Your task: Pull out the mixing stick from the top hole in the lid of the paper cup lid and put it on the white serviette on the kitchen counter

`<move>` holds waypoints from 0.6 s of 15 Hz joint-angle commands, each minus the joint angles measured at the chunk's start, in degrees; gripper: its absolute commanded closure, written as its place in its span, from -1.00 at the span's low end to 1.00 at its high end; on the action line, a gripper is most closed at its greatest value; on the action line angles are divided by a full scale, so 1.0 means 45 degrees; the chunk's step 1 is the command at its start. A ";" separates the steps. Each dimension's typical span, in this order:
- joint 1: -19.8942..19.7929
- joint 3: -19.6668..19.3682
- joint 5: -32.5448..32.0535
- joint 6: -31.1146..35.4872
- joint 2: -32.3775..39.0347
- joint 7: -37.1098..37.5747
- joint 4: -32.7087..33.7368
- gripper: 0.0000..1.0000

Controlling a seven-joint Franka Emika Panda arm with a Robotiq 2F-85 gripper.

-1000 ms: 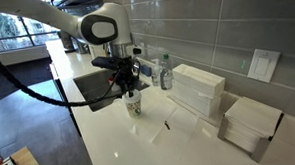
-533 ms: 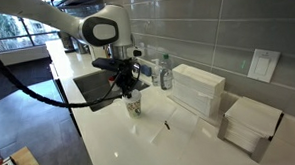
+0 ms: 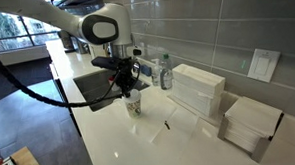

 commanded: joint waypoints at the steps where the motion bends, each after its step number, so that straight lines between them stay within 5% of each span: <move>1: -0.0105 0.0000 0.0141 -0.0552 -0.0131 -0.0210 0.0182 0.52; 9: -0.0079 0.0025 0.0088 -0.0617 -0.0034 -0.0212 0.0231 0.72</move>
